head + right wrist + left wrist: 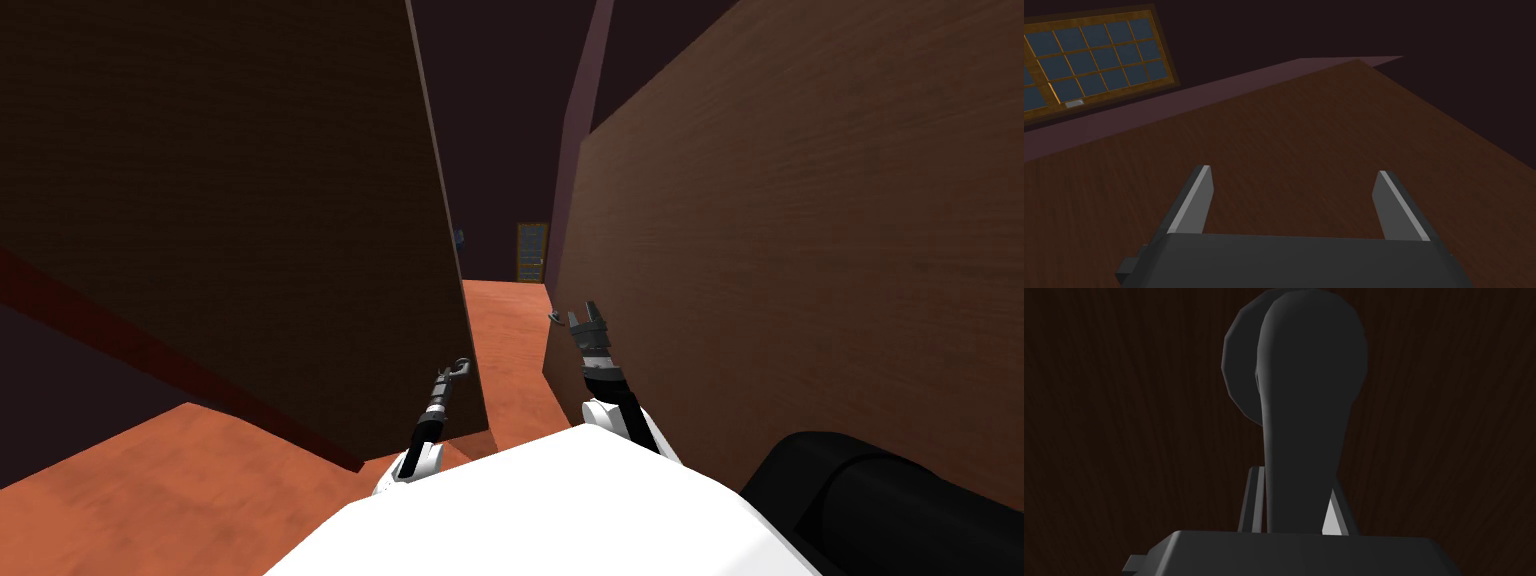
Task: Push the door open
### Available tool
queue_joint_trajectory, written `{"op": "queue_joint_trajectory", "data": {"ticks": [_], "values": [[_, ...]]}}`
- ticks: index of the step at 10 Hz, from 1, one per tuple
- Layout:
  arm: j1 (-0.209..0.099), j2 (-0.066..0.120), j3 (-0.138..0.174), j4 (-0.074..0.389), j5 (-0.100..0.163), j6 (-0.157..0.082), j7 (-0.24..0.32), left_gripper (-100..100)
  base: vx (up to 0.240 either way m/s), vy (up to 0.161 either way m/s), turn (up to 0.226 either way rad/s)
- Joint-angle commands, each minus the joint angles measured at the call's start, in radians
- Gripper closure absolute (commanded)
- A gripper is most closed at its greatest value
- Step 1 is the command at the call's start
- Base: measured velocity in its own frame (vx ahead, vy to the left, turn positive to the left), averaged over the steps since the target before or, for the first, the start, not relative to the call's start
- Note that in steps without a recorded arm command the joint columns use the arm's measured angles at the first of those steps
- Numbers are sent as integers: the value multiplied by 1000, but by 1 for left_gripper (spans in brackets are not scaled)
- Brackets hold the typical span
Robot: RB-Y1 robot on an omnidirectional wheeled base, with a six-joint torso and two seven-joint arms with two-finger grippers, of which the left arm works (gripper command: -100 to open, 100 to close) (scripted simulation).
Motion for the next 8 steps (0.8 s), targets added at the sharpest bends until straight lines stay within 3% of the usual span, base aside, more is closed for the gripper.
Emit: {"op": "queue_joint_trajectory", "data": {"ticks": [1,8], "values": [[-18,14,28,13,14,-10,-4,100,178,-136,81],[-18,3,84,19,43,-12,-27,100,135,-84,49]]}}
